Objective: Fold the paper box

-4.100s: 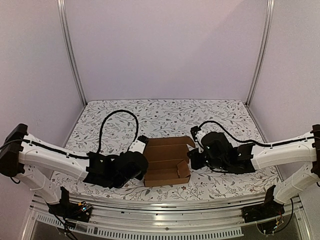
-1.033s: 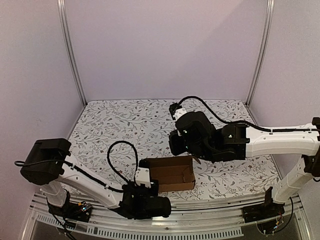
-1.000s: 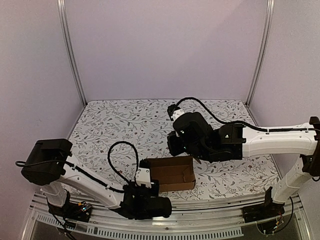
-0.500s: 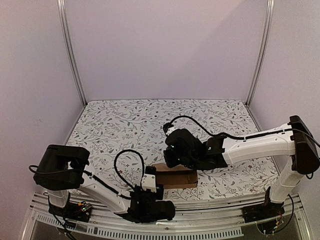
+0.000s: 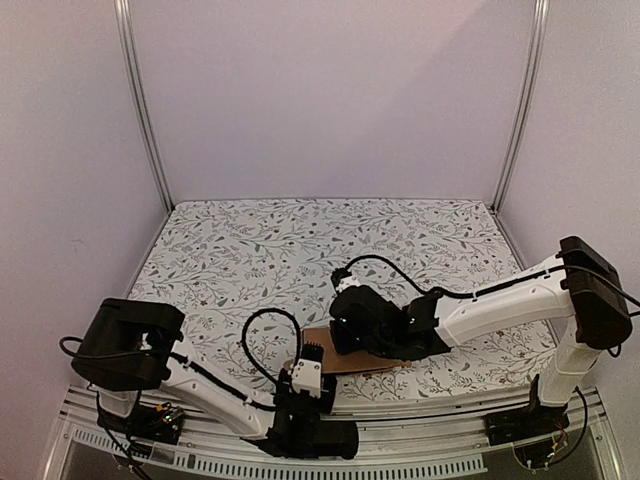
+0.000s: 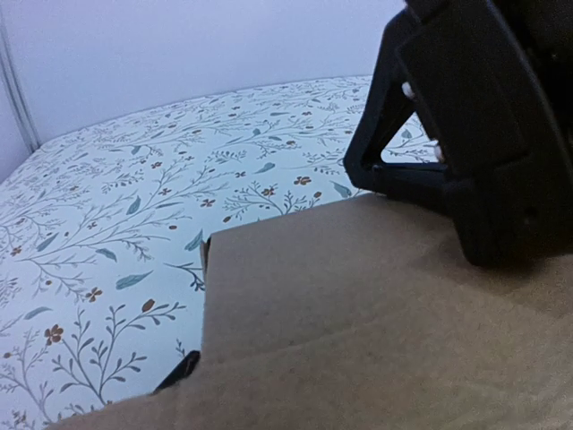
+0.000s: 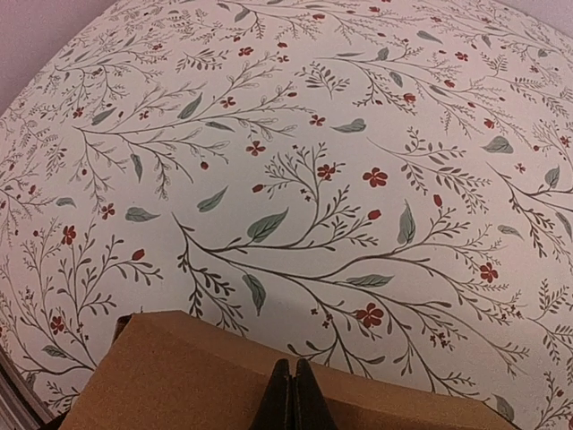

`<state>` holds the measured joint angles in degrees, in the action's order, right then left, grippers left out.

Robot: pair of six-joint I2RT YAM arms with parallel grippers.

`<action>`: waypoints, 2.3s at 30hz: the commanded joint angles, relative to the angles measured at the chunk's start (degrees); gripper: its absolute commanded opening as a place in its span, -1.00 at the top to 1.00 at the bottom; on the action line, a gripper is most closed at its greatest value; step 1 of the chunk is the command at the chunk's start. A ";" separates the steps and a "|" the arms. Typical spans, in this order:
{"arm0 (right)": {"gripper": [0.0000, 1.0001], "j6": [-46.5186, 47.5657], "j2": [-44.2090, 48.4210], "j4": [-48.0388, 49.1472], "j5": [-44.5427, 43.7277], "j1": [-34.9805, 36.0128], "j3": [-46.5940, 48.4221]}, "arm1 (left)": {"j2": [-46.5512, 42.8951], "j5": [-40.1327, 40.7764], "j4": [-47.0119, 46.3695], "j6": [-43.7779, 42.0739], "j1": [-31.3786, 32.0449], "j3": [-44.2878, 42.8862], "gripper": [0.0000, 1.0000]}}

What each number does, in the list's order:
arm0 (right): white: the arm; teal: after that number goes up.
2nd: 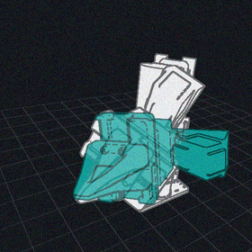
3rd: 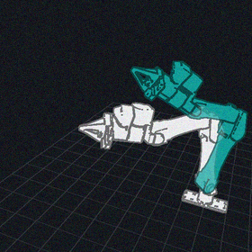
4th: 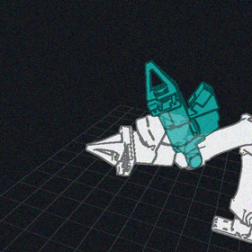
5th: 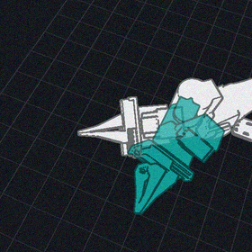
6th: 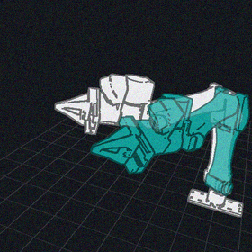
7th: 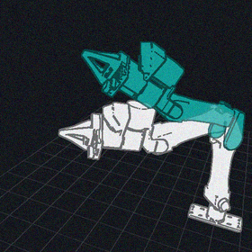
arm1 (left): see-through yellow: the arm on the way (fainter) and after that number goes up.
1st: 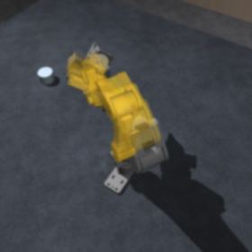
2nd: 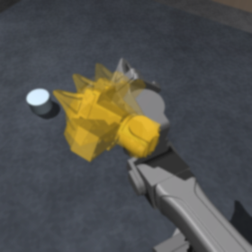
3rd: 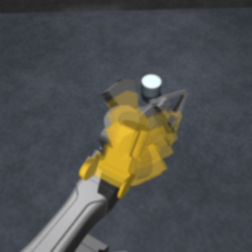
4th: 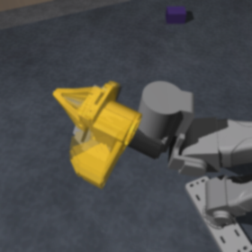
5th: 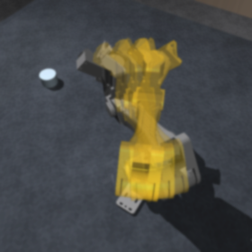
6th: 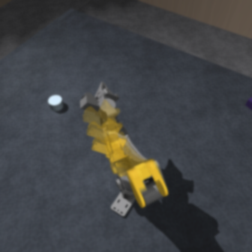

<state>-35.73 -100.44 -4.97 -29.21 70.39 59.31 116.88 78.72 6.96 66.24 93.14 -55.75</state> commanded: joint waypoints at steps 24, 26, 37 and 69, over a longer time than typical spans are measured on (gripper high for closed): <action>1.00 -7.48 -4.12 7.62 -5.28 2.82 -7.41 | 11.55 8.63 89.98 80.89 11.03 -17.40 -0.54; 1.00 -7.72 -4.59 8.31 -6.66 3.52 -7.67 | 11.12 7.64 89.98 79.62 11.50 -17.55 -0.58; 1.00 -12.86 -9.95 9.54 -14.14 7.50 -8.52 | 6.61 4.91 89.94 77.44 15.79 -15.74 -0.66; 1.00 -14.37 -9.44 10.42 -15.88 8.74 -10.34 | -44.06 -21.45 19.53 -21.83 3.32 6.40 -0.93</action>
<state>-49.69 -108.47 12.58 -48.62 78.17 51.81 77.80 68.27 46.65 62.17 101.41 -55.29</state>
